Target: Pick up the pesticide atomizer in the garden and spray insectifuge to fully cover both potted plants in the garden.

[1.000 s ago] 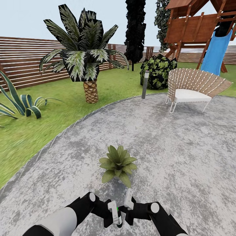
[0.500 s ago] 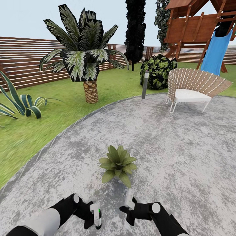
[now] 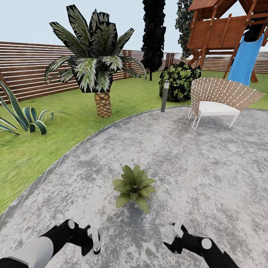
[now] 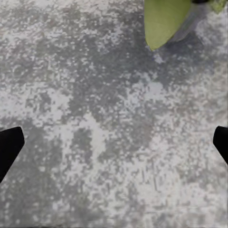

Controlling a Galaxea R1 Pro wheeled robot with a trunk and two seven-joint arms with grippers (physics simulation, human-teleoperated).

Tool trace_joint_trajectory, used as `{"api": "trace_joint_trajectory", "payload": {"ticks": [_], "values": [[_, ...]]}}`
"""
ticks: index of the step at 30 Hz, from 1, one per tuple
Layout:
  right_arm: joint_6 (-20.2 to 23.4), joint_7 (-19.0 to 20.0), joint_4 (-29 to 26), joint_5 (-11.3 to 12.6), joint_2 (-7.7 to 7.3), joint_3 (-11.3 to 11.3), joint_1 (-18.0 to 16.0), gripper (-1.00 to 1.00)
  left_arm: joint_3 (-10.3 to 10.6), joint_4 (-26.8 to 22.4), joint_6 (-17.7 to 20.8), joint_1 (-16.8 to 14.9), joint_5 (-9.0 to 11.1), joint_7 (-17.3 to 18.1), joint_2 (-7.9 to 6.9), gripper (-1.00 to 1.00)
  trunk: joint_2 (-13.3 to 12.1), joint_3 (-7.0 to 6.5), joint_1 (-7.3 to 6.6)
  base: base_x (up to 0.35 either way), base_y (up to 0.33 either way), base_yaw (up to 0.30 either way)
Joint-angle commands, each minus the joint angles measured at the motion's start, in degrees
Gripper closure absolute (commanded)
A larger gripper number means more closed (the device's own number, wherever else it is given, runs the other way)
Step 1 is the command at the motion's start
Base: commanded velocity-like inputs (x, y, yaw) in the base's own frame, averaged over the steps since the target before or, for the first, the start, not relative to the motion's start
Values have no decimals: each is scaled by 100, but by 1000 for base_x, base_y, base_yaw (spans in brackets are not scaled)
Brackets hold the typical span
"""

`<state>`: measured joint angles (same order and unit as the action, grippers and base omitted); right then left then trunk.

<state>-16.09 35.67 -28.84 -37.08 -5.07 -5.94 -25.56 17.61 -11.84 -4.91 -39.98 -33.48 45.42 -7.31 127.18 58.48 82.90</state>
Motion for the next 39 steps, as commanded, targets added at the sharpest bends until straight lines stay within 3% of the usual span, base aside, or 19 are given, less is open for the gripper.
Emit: {"api": "trace_joint_trajectory", "payload": {"ticks": [1,3,5,6,9,11,14,20,22,24,25,27,28,31,39], "values": [[-43,-222,177,-54,-6,-246,-3,-100,-99,0,-18,-1,-19,-52,2,100,2,5,-1,0,0,0],[-49,-860,588,-54,-42,-608,1,-100,-338,1,261,-1,33,-140,17,100,2,5,-1,0,0,0],[-57,-1697,948,-50,-69,-896,5,-100,-560,-35,798,-1,50,-174,18,100,2,5,-1,0,0,0],[-65,-2302,1123,-48,-71,-1051,6,-100,-680,-53,1105,-1,55,-183,14,100,2,5,-1,0,0,0],[-128,-3639,1468,-18,-58,-1421,8,-100,-936,-77,1541,-18,60,-190,25,100,2,5,-1,0,0,0],[-150,-4026,1613,101,-26,-1703,14,-100,-1012,-83,1862,-35,60,-190,47,100,2,5,-1,0,0,0],[-171,-4153,1834,253,-30,-1844,16,-100,-1037,-235,2494,-44,53,-185,84,100,2,5,-1,0,0,0],[-173,-4172,1861,513,-71,-1880,16,-100,-1074,-433,2702,-37,44,-184,98,100,2,5,-1,0,0,0],[-169,-4179,1858,540,-78,-2009,16,-100,-1081,-442,2861,-36,54,-185,92,100,2,5,-1,0,0,0],[-166,-4177,1845,543,-81,-2482,16,-100,-1067,-452,3201,-36,60,-223,94,100,2,5,-1,0,0,0],[-162,-4173,1842,537,-77,-2843,16,-100,-1071,-456,3352,-36,68,-317,96,100,2,5,-1,0,0,0],[-159,-4159,1844,528,-65,-3249,16,-100,-1084,-455,3461,-36,79,-623,105,100,2,5,-1,0,0,0],[-159,-4153,1845,524,-55,-3324,16,-100,-1087,-450,3480,-36,82,-777,114,100,2,5,-1,0,0,0],[-156,-4140,1859,508,-34,-3428,16,-100,-1088,-425,3505,-15,158,-1152,134,100,2,5,-1,0,0,0],[-150,-4129,1847,506,-42,-3450,16,-100,-1105,-451,3493,-1,210,-1254,144,100,2,5,-1,51,8,0]]}}
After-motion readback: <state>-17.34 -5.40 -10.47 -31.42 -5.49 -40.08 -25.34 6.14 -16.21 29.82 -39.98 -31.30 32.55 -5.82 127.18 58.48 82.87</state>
